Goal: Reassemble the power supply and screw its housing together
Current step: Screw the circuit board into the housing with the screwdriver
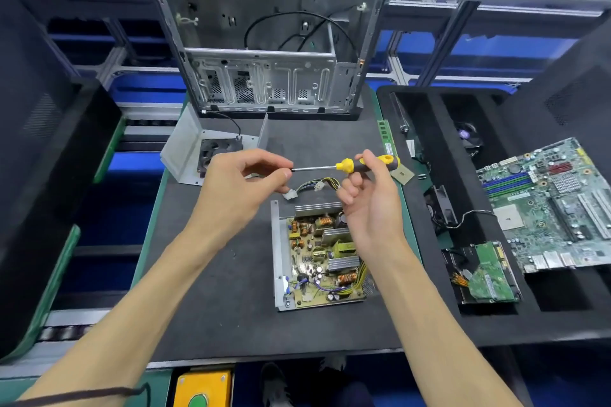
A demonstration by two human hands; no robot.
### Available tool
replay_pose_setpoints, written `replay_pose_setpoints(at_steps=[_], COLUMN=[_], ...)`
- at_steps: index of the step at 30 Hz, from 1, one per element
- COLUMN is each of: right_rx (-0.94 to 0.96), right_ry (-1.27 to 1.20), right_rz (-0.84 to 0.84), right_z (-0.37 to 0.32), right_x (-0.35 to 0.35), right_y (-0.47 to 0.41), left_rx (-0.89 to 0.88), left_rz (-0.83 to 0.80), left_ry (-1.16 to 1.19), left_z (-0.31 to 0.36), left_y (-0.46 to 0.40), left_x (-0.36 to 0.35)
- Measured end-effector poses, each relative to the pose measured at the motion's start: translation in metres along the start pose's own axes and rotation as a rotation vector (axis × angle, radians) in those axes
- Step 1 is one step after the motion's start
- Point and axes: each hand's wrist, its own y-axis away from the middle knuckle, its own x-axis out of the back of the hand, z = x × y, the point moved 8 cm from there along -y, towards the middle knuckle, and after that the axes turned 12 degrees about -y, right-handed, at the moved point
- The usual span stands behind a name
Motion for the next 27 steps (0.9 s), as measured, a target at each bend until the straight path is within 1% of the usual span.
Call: replay_pose_setpoints(at_steps=[6,8,10,12,13,15,16,17,18,20,22,24,25,27], right_rx=[-0.046,-0.039,-0.017,0.041,0.085,0.172,0.204,0.224,0.232,0.226,0.206,0.178,0.164,0.139], right_ry=[-0.129,-0.153,-0.166,-0.141,-0.108,-0.03,0.002,0.026,0.043,0.062,0.059,0.045,0.032,-0.009], right_rz=[0.072,0.069,0.052,0.039,0.038,0.036,0.032,0.027,0.024,0.012,0.004,0.014,0.024,0.042], right_z=[0.0,-0.003,-0.007,-0.013,-0.015,-0.02,-0.02,-0.02,-0.019,-0.017,-0.015,-0.014,-0.014,-0.014], right_x=[0.014,0.017,0.019,0.021,0.023,0.025,0.025,0.025,0.025,0.025,0.025,0.025,0.026,0.027], right_y=[0.001,0.0,-0.002,-0.004,-0.005,-0.007,-0.008,-0.009,-0.01,-0.013,-0.016,-0.019,-0.02,-0.022], left_rx=[-0.051,-0.031,0.009,0.099,0.182,0.374,0.446,0.486,0.501,0.486,0.44,0.39,0.369,0.347], left_rz=[-0.062,-0.118,-0.127,-0.077,-0.084,-0.211,-0.289,-0.343,-0.361,-0.342,-0.305,-0.25,-0.249,-0.319], left_ry=[-0.004,0.022,0.005,-0.154,-0.252,-0.374,-0.379,-0.359,-0.333,-0.356,-0.418,-0.426,-0.418,-0.415], left_z=[0.014,0.014,0.004,-0.015,-0.03,-0.06,-0.072,-0.08,-0.086,-0.091,-0.09,-0.082,-0.078,-0.073], left_y=[0.0,-0.001,-0.003,-0.004,-0.002,0.012,0.022,0.03,0.035,0.035,0.026,0.012,0.006,-0.004], left_x=[-0.015,-0.021,-0.021,-0.017,-0.018,-0.032,-0.043,-0.053,-0.061,-0.065,-0.062,-0.056,-0.055,-0.058])
